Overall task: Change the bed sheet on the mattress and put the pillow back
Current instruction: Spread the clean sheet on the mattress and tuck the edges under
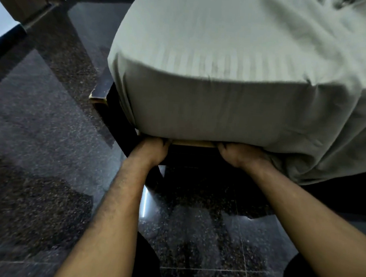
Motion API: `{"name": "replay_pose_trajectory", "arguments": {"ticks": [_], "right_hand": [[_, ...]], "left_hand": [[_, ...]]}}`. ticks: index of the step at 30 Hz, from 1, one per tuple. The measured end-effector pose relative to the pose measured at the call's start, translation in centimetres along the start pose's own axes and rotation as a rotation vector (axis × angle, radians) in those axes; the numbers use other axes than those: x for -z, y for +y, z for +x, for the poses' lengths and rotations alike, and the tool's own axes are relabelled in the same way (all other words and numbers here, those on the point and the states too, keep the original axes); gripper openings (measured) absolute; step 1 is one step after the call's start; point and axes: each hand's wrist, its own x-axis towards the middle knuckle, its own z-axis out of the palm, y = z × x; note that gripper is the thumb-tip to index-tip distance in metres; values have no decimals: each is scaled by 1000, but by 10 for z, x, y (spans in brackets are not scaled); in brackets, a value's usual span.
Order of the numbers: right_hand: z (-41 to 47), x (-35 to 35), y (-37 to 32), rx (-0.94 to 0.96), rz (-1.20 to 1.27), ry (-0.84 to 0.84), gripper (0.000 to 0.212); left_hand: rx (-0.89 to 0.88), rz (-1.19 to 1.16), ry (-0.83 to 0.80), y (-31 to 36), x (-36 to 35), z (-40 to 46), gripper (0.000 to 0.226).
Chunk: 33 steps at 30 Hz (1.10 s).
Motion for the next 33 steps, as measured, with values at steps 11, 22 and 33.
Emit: {"name": "replay_pose_trajectory", "arguments": {"ticks": [11,22,33], "right_hand": [[-27,11,-27,-50,-87,-66,42],[-78,14,14,182,-207,-18,59],[-130,11,137,130,-238,168,50]], "left_hand": [[-76,185,30,29,-16,-5,47],[41,435,14,113,-7,-51,33],[-624,69,50,168,-77,-29,31]]}}
